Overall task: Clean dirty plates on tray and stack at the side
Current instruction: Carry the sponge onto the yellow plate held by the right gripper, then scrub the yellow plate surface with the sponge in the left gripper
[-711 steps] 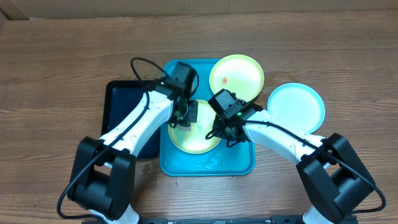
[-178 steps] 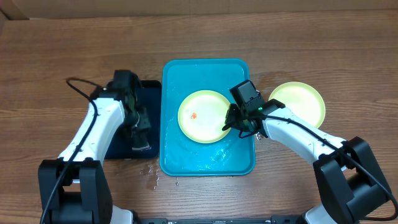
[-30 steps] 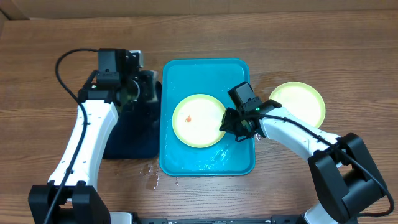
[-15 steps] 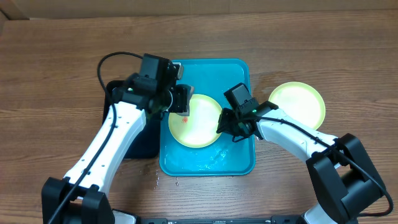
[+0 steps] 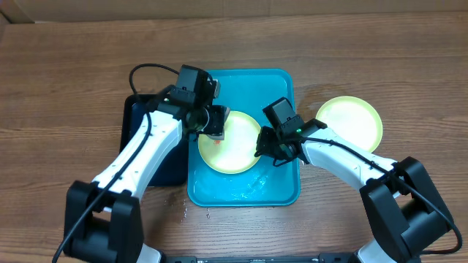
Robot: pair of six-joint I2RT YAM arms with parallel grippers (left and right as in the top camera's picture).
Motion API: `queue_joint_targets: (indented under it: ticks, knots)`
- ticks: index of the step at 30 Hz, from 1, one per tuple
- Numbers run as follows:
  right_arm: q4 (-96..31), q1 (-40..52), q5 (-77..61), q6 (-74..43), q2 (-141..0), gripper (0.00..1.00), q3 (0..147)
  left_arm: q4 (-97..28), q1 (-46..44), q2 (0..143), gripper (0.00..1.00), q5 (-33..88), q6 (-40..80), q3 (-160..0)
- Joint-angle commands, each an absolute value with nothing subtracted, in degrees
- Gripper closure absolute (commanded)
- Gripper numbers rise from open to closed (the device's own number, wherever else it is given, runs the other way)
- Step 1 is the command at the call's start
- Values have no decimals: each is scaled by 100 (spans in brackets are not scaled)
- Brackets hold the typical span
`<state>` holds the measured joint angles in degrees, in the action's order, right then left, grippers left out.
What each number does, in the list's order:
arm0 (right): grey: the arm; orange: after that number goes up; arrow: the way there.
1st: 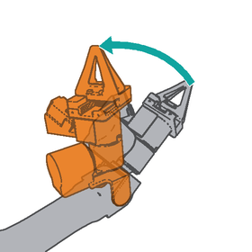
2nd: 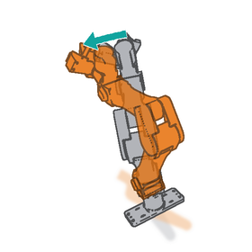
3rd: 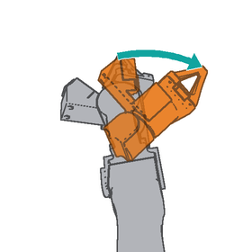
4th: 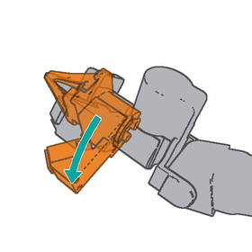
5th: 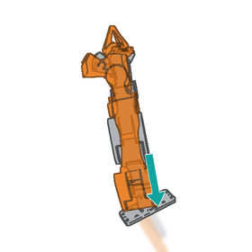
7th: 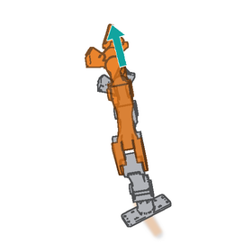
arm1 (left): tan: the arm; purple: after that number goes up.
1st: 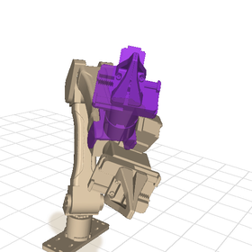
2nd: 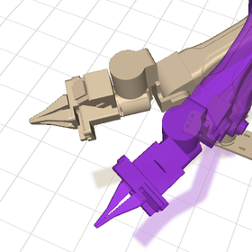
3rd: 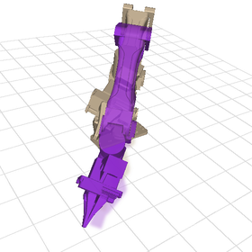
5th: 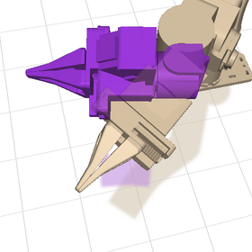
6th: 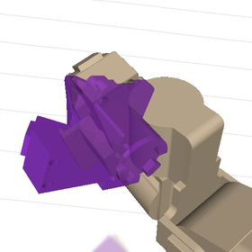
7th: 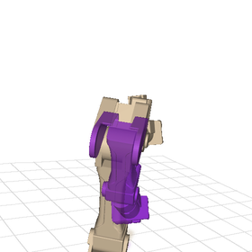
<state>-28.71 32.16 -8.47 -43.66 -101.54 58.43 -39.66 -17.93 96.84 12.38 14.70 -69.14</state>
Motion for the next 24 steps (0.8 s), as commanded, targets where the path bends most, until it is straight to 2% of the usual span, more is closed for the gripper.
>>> queue_joint_targets:
  ticks: [1,5,11,16,20,24]
  knots:
    - [-2856,3258,-753,-4370,-10182,87,5806,-3962,-1822,9747,96,1249,1549,-6954]
    - [-2856,3258,-676,-4370,-10184,80,5806,-3964,-1848,9751,96,1249,1546,-6954]
    - [-2851,3258,-648,-4372,-10219,79,5806,-3964,-1931,9751,96,1245,1549,-6954]
    - [-2851,3258,-648,-4372,-10245,85,5806,-4032,-1959,9751,96,1221,1549,-6952]
    - [-2838,3258,-652,-4372,-10259,96,5806,-4073,-1959,9778,96,1140,1546,-6949]
    - [-2834,3258,-650,-4372,-10259,96,5806,-4045,-1959,9885,96,1140,1549,-6949]
